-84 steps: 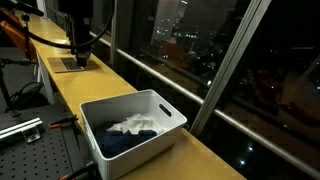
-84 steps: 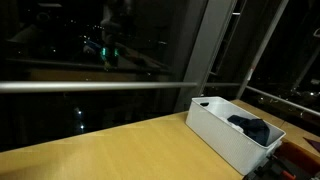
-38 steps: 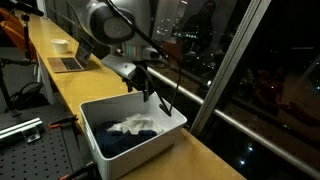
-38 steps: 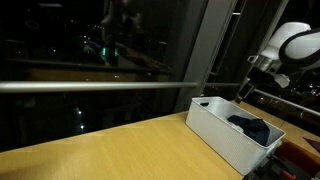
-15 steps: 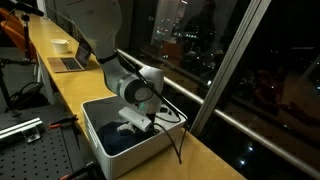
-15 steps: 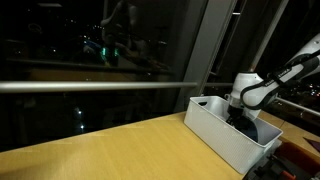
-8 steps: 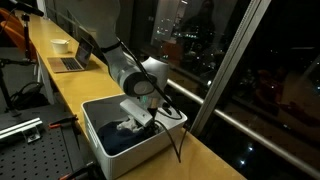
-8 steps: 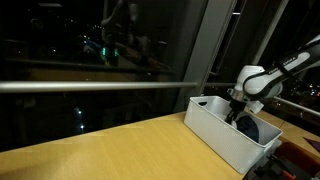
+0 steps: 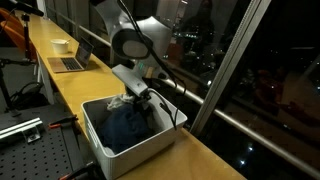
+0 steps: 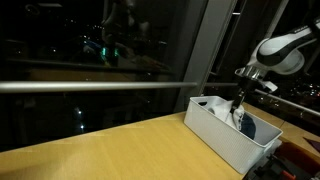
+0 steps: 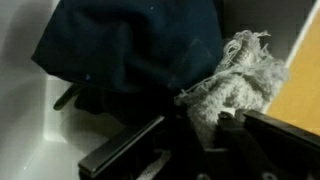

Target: Remove the items from the storage box and put them on the table then place them back.

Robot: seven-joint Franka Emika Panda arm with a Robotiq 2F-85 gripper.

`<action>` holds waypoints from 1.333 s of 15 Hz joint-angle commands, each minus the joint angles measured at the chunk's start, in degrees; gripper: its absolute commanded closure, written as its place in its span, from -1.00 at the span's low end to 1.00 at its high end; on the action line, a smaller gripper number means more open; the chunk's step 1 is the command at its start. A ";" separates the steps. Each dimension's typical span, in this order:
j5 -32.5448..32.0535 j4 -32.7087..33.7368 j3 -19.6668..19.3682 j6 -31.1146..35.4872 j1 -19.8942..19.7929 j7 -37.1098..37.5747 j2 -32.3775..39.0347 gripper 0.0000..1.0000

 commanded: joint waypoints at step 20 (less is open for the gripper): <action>-17.92 27.75 12.29 -31.67 30.26 14.43 -14.25 0.90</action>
